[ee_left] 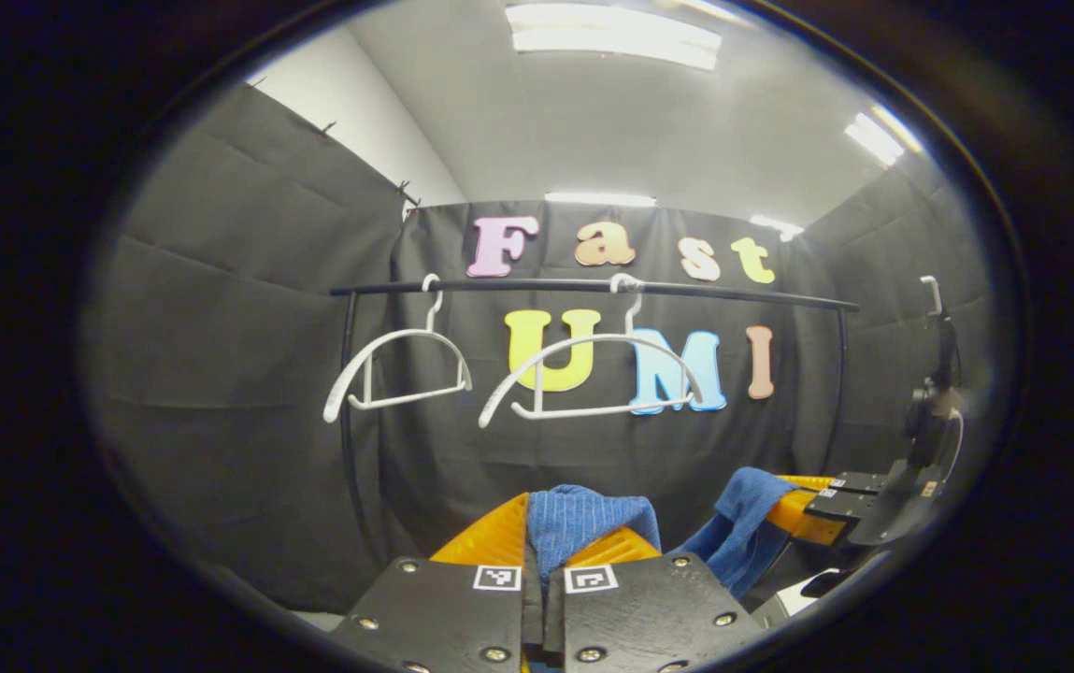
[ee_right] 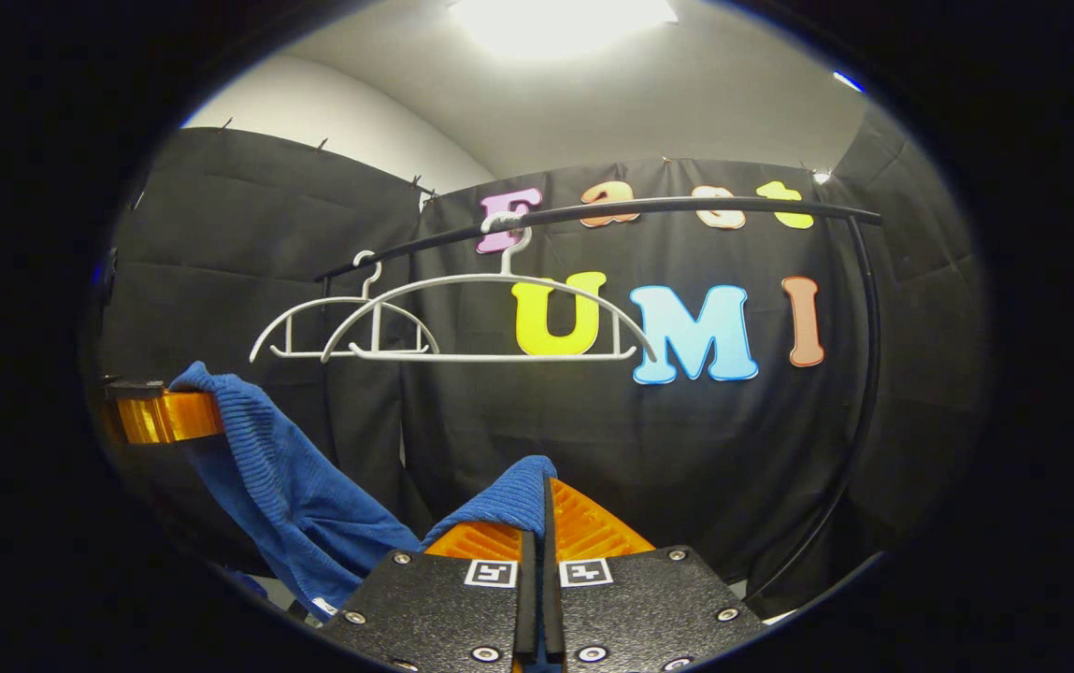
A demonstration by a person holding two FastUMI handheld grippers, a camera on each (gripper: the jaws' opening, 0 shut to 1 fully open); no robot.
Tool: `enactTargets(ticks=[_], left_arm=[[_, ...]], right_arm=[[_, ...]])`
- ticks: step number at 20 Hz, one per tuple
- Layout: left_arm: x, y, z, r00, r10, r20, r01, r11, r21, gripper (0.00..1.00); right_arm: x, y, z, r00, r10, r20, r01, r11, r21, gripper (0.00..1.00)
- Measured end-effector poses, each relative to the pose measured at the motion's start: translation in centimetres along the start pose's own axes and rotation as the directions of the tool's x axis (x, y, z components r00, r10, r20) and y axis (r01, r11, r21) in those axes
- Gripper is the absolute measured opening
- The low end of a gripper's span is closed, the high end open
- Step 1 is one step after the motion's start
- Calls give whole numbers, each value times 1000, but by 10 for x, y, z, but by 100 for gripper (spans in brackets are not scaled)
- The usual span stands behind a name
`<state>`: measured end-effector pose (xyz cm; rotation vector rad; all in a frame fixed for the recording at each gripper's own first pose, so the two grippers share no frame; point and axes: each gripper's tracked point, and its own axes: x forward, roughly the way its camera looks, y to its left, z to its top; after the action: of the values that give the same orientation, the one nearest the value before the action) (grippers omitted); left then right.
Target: Grasp the clothes on the hanger with both hands and then place them into the laundry hamper below.
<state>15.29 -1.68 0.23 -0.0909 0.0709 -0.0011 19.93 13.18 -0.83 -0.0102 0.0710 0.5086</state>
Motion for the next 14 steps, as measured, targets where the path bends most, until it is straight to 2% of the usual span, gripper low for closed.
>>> enactTargets(ticks=[1, 2, 7, 10, 11, 12, 13, 14], left_arm=[[-1, -4, -7, 1000, -4, -6, 4, 1000, -1, 7], [-1, -6, -15, 1000, -7, -13, 7, 1000, 6, 0], [-11, -17, -62, 997, -38, -65, 39, 999, 15, 2], [-15, -24, -94, 991, -55, -120, 56, 998, 9, 2], [-16, -25, -102, 989, -58, -134, 59, 998, 6, 7], [-16, -25, -111, 987, -59, -149, 60, 998, 3, 2], [-14, -25, -122, 984, -61, -165, 61, 998, -1, 7], [-14, -26, -131, 981, -59, -184, 59, 998, -5, 7]], right_arm=[[-3, 6, -6, 1000, 5, -13, -5, 1000, 2, 2], [-6, 12, -13, 1000, 11, -27, -11, 1000, 4, 2], [-23, 37, -54, 995, 15, -100, -15, 1000, 6, 2], [-24, 38, -88, 986, 6, -165, -5, 1000, 6, 2], [-25, 36, -99, 983, 1, -185, -1, 1000, 5, 2], [-24, 34, -109, 979, -3, -206, 4, 1000, 4, 2], [-25, 31, -119, 974, -8, -225, 8, 1000, 2, 2], [-27, 31, -129, 969, -15, -245, 15, 1000, 0, 2]])
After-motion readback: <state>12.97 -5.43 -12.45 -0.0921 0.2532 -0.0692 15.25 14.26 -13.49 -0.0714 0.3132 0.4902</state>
